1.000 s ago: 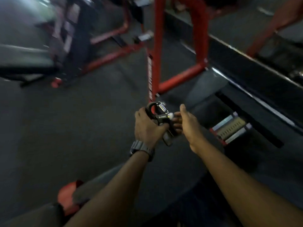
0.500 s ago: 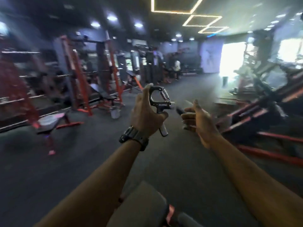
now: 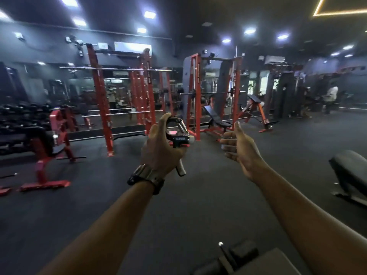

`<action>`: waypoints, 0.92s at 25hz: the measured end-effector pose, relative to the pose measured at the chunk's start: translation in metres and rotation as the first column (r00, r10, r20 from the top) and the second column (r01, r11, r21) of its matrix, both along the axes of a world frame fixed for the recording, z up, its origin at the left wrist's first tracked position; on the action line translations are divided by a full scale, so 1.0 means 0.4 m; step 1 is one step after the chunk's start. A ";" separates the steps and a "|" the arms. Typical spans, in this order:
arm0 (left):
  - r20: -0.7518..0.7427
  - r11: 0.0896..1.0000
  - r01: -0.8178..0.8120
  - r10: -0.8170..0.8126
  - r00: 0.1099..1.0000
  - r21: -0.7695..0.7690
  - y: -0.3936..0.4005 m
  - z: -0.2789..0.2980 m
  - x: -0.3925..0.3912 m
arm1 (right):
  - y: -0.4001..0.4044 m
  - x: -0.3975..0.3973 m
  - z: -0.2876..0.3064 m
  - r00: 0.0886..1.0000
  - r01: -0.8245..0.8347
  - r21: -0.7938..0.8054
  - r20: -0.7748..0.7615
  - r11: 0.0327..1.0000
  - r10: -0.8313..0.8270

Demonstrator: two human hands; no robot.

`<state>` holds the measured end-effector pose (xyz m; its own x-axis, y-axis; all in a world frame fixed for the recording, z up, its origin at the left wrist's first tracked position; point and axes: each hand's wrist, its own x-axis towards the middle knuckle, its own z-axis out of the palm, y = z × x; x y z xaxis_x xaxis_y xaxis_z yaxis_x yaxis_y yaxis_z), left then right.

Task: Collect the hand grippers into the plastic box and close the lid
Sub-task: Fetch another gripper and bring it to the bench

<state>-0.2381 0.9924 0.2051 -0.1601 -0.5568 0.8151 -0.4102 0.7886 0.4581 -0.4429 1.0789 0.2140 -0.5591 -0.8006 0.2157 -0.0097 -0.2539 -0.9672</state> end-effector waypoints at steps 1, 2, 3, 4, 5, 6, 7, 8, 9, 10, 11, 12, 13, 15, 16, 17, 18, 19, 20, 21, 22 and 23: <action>0.008 1.000 -0.021 0.021 1.000 0.006 -0.051 -0.002 0.063 | -0.068 0.055 -0.002 1.000 -0.023 -0.004 0.005 1.000 0.023; 0.016 0.999 -0.036 0.036 0.999 0.009 -0.102 -0.006 0.113 | -0.133 0.105 -0.004 0.999 -0.042 -0.006 0.005 0.999 0.042; 0.027 0.999 -0.047 0.046 0.999 0.012 -0.149 -0.010 0.154 | -0.195 0.149 -0.007 0.999 -0.054 0.002 -0.004 0.999 0.054; 0.037 0.998 -0.056 0.055 0.998 0.015 -0.186 -0.012 0.181 | -0.248 0.182 -0.007 0.998 -0.063 0.011 -0.017 0.998 0.063; 0.048 0.998 -0.058 0.057 0.997 0.016 -0.217 -0.012 0.200 | -0.294 0.208 -0.008 0.997 -0.070 0.021 -0.035 0.997 0.071; 0.055 0.998 -0.060 0.059 0.997 0.017 -0.257 -0.013 0.220 | -0.347 0.236 -0.010 0.996 -0.080 0.033 -0.049 0.996 0.081; 0.057 0.998 -0.058 0.057 0.997 0.017 -0.299 -0.014 0.234 | -0.400 0.257 -0.013 0.994 -0.087 0.044 -0.057 0.995 0.089; 0.058 0.998 -0.058 0.057 0.997 0.020 -0.343 -0.017 0.243 | -0.449 0.273 -0.016 0.994 -0.093 0.050 -0.059 0.994 0.096; 0.060 0.998 -0.063 0.062 0.996 0.023 -0.391 -0.023 0.248 | -0.501 0.286 -0.021 0.992 -0.104 0.053 -0.060 0.993 0.107; 0.065 0.997 -0.072 0.070 0.995 0.024 -0.441 -0.030 0.248 | -0.553 0.292 -0.026 0.991 -0.117 0.051 -0.061 0.992 0.120; 0.072 0.997 -0.079 0.077 0.994 0.024 -0.494 -0.038 0.243 | -0.609 0.291 -0.034 0.990 -0.126 0.048 -0.062 0.991 0.129; 0.078 0.996 -0.085 0.082 0.994 0.028 -0.549 -0.049 0.235 | -0.668 0.284 -0.045 0.989 -0.134 0.045 -0.061 0.990 0.137; 0.081 0.996 -0.089 0.086 0.993 0.032 -0.602 -0.059 0.226 | -0.723 0.274 -0.055 0.988 -0.142 0.042 -0.061 0.989 0.145; 0.094 0.994 -0.100 0.096 0.991 0.040 -0.722 -0.078 0.198 | -0.848 0.239 -0.077 0.985 -0.152 0.045 -0.076 0.987 0.155; 0.108 0.993 -0.112 0.107 0.988 0.043 -0.792 -0.086 0.178 | -0.919 0.214 -0.087 0.985 -0.149 0.047 -0.083 0.988 0.153; 0.122 0.991 -0.127 0.121 0.985 0.049 -0.867 -0.090 0.155 | -0.994 0.186 -0.091 0.985 -0.145 0.051 -0.088 0.988 0.149; 0.137 0.988 -0.144 0.134 0.981 0.062 -0.944 -0.090 0.131 | -1.072 0.156 -0.090 0.985 -0.145 0.056 -0.086 0.988 0.150; 0.150 0.985 -0.159 0.147 0.978 0.072 -1.020 -0.089 0.106 | -1.149 0.126 -0.088 0.985 -0.151 0.061 -0.080 0.987 0.156; 0.161 0.982 -0.172 0.158 0.974 0.078 -1.095 -0.089 0.081 | -1.223 0.096 -0.086 0.984 -0.157 0.069 -0.079 0.985 0.162; 0.172 0.979 -0.187 0.171 0.970 0.082 -1.165 -0.089 0.061 | -1.289 0.071 -0.086 0.983 -0.159 0.079 -0.079 0.984 0.165; 0.184 0.975 -0.201 0.182 0.966 0.091 -1.229 -0.091 0.044 | -1.347 0.052 -0.088 0.983 -0.160 0.088 -0.076 0.983 0.167; 0.196 0.972 -0.210 0.186 0.963 0.109 -1.304 -0.098 0.026 | -1.417 0.035 -0.094 0.983 -0.163 0.102 -0.072 0.981 0.171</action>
